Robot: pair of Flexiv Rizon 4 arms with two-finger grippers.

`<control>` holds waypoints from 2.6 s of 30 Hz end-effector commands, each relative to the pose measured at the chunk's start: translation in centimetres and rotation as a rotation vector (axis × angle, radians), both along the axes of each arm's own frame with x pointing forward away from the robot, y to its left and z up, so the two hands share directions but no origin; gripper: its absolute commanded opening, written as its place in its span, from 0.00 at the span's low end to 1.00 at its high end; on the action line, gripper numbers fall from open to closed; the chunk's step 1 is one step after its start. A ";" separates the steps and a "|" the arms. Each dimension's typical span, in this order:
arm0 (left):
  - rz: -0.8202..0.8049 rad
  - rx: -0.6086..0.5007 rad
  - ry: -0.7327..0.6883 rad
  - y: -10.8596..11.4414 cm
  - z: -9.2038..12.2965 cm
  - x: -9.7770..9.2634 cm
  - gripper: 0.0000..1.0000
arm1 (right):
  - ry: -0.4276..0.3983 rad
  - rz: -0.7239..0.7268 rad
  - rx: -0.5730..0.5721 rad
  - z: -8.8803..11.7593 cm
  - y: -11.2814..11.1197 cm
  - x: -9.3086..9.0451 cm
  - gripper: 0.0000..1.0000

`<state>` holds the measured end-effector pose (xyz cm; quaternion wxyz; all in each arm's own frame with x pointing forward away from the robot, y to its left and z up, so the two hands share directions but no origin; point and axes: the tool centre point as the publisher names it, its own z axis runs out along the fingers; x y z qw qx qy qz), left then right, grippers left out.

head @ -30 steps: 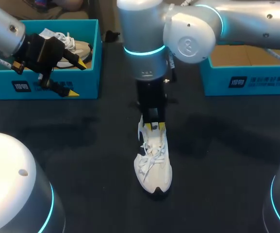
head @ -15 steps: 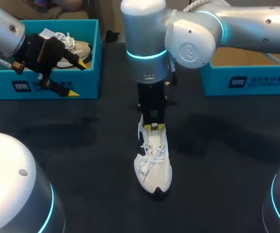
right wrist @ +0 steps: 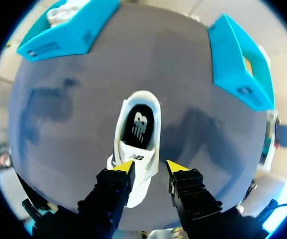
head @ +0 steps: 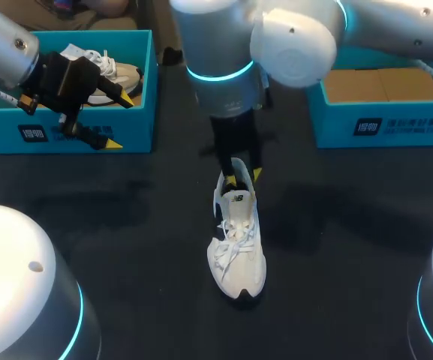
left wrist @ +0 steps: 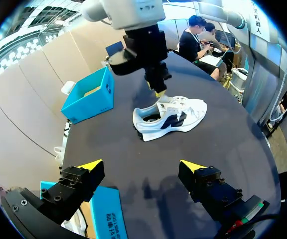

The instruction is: Take the shoe out of the shoebox, open the shoe tongue, remove and reinsert the insole, then place the shoe into the shoebox

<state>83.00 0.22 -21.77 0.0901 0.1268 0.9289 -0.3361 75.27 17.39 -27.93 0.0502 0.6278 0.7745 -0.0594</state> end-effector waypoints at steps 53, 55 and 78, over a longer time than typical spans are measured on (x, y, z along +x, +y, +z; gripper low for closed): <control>0.000 0.004 0.000 0.0 0.0 0.0 1.00 | -0.058 1.288 -0.047 -6.7 0.4 10.5 0.70; 0.000 0.004 0.000 0.0 0.0 0.0 1.00 | -0.057 1.285 -0.032 -7.4 0.5 10.6 0.66; 0.000 0.004 0.000 0.0 0.0 0.0 1.00 | -0.043 1.305 -0.050 -8.0 -0.7 10.1 0.00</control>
